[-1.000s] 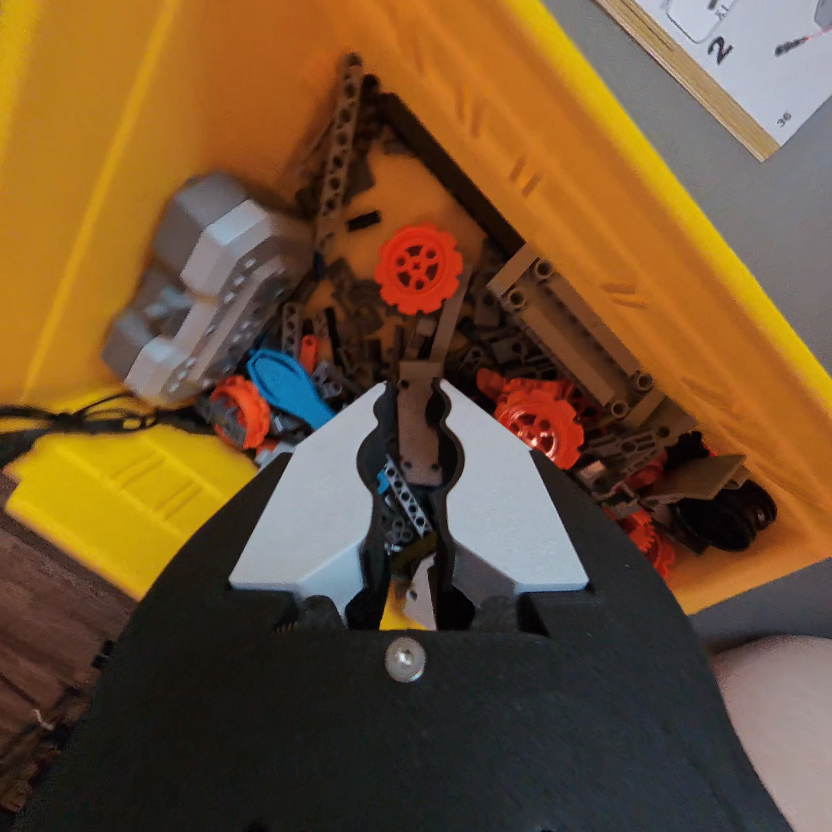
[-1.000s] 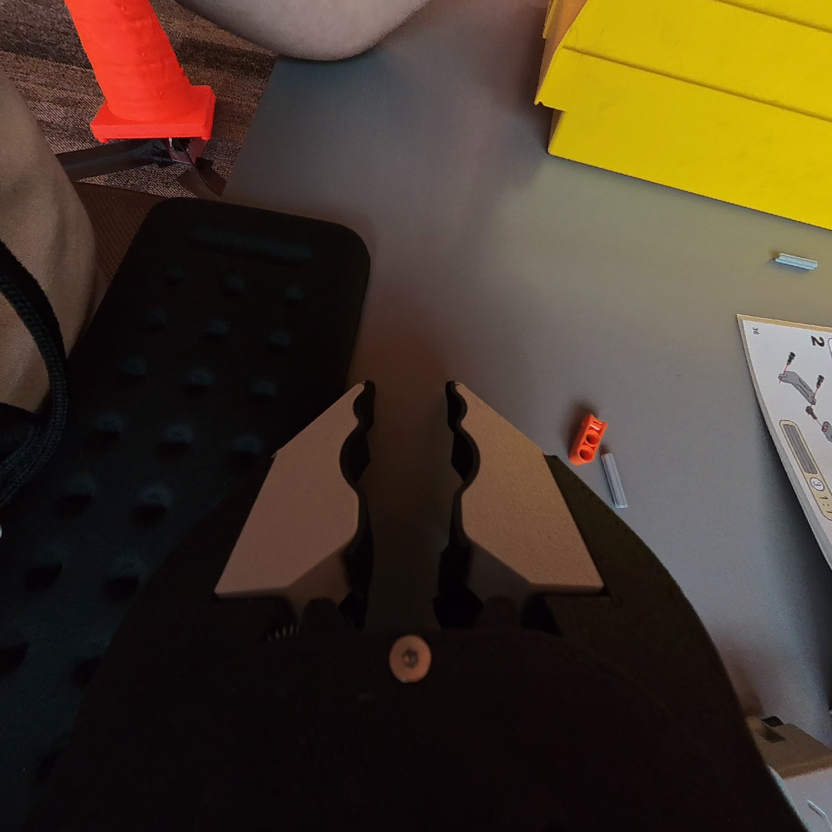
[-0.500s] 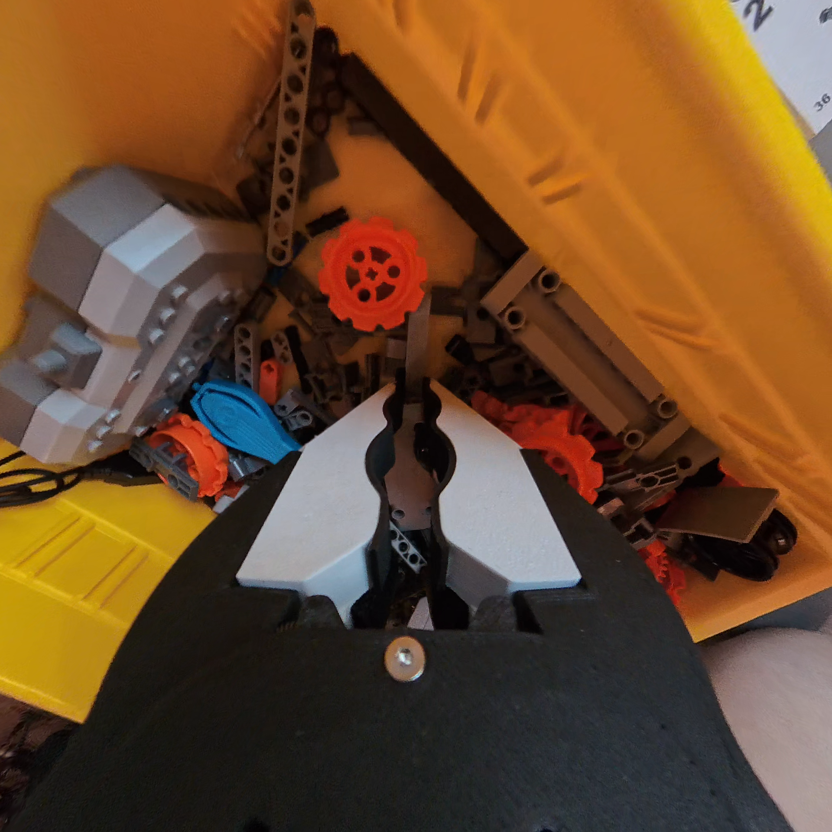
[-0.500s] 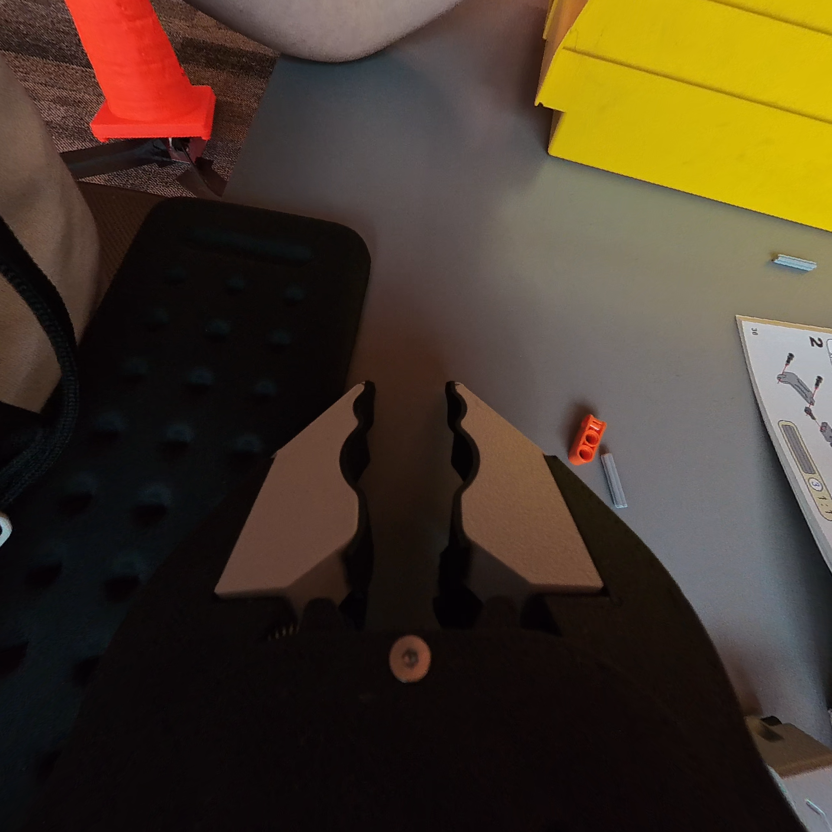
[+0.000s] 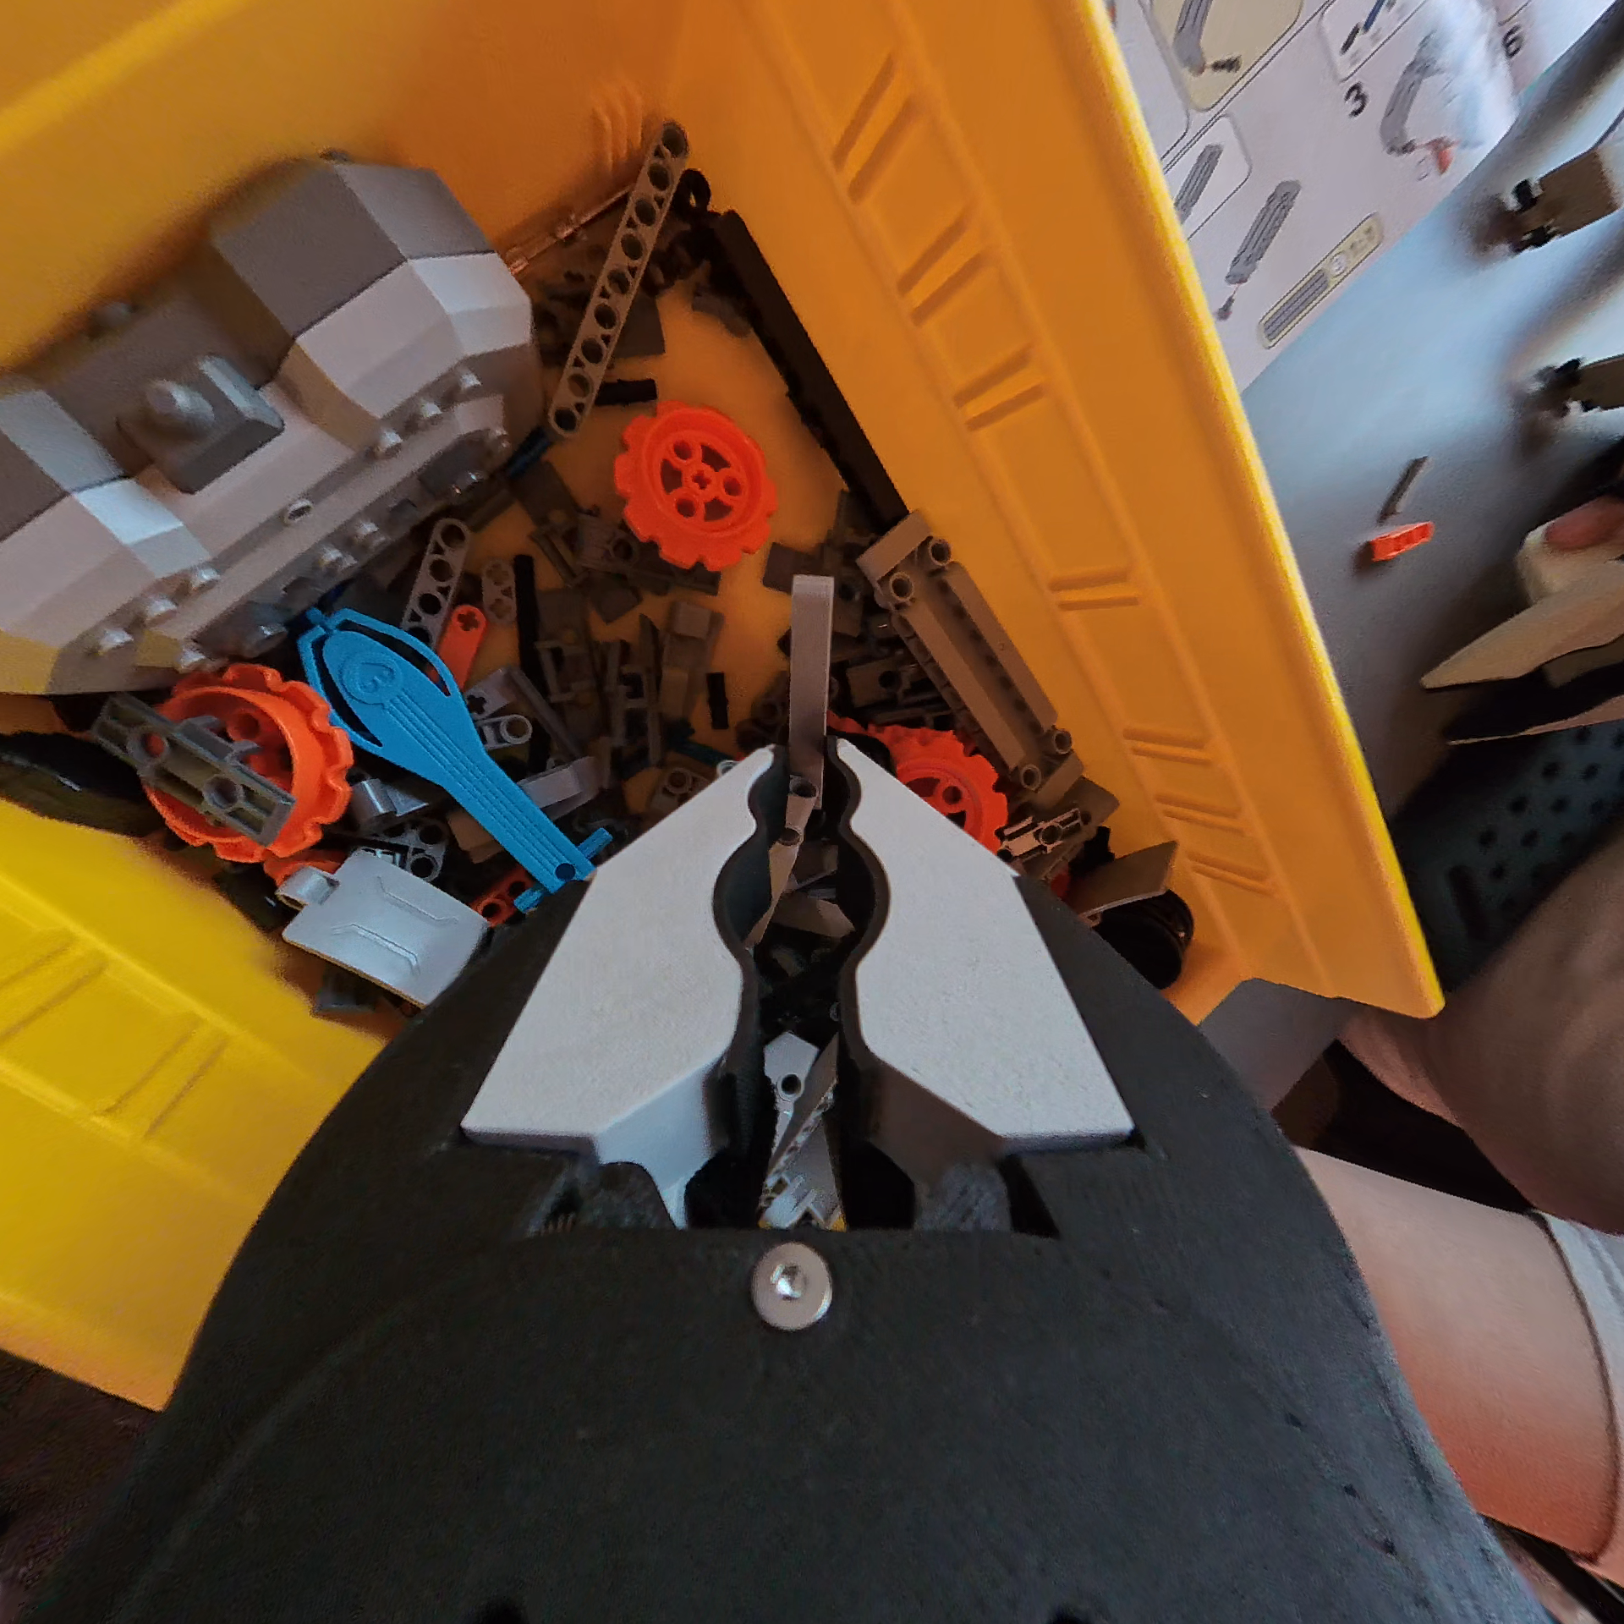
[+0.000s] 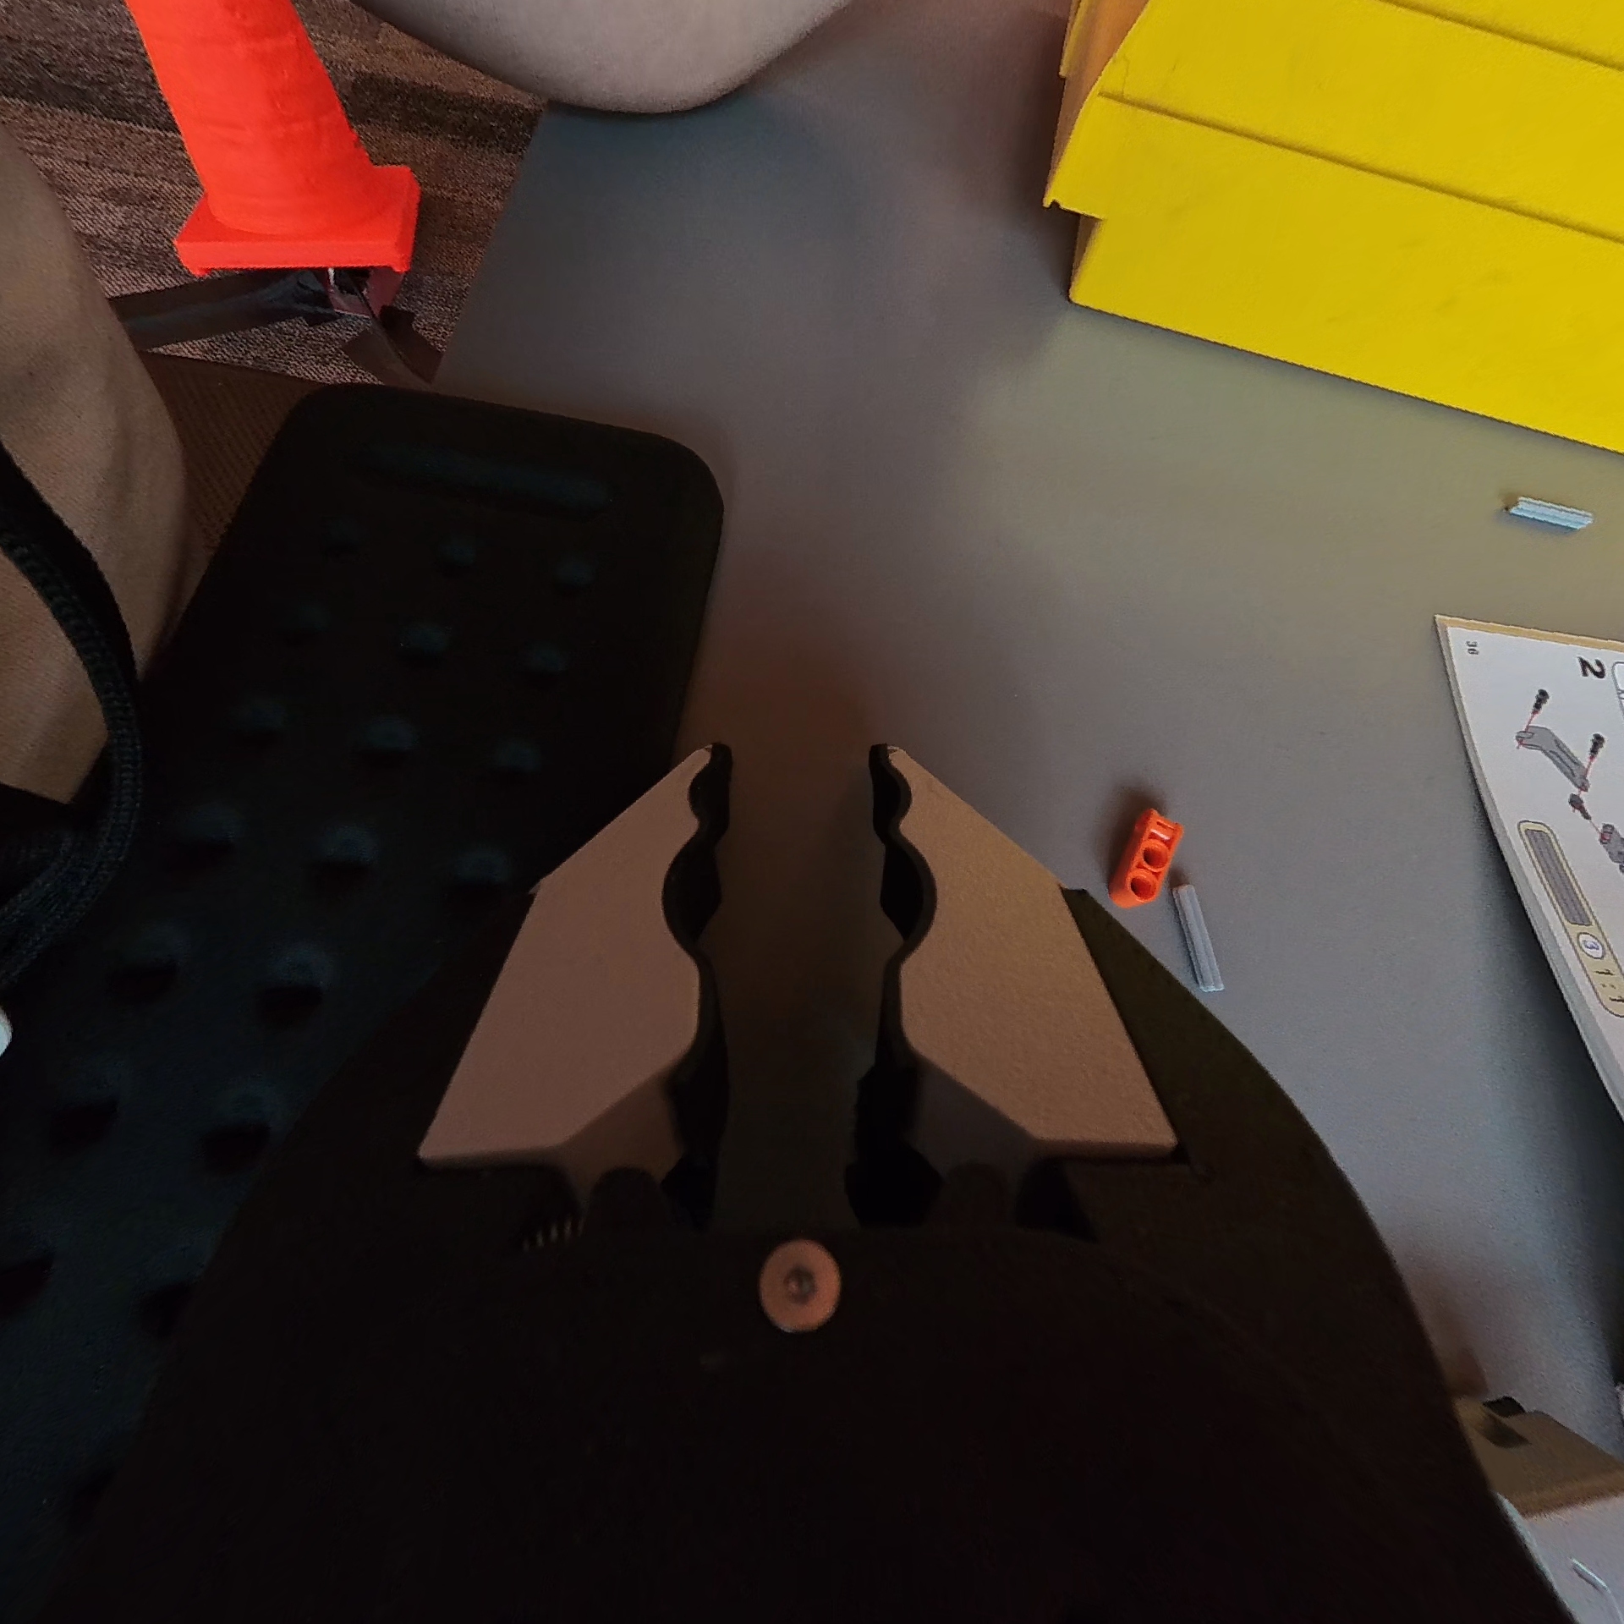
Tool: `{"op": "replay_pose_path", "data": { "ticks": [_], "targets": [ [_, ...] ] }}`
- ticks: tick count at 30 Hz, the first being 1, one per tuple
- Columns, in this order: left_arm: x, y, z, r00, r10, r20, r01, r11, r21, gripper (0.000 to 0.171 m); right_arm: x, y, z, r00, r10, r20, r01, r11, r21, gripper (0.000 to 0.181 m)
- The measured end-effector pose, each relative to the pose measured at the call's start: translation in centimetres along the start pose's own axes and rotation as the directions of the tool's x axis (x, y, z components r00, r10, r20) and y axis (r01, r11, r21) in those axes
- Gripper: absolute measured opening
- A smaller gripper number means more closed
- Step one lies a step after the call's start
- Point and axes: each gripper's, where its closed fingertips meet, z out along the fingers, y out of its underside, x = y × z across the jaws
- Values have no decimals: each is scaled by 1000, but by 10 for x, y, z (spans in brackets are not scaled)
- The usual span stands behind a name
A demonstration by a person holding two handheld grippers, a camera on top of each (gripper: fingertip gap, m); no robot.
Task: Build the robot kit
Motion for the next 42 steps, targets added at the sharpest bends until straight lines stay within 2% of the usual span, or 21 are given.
{"op": "replay_pose_path", "data": {
  "ticks": [10,17,24,29,34,42],
  "targets": [
    [13,-14,-16,994,-22,-104,34,993,110,6,0,0,0,1000,-3,-2,3,1000,0,32],
    [18,-10,-15,986,-52,-157,67,994,87,6,0,0,0,1000,-2,-2,2,1000,0,32],
    [20,-10,-14,989,-55,-139,65,996,69,6,0,0,1,1000,4,2,-4,1000,-1,32],
    [28,-7,-21,989,-119,-83,122,992,29,6,0,0,0,1000,-3,-1,3,1000,0,33],
    [47,-12,-33,985,-146,-89,151,987,62,6,0,0,0,1000,-3,0,3,1000,0,32],
    [43,6,-31,974,-217,-69,217,976,-11,6,0,0,0,1000,2,4,-2,1000,-1,33]
  ]
}}
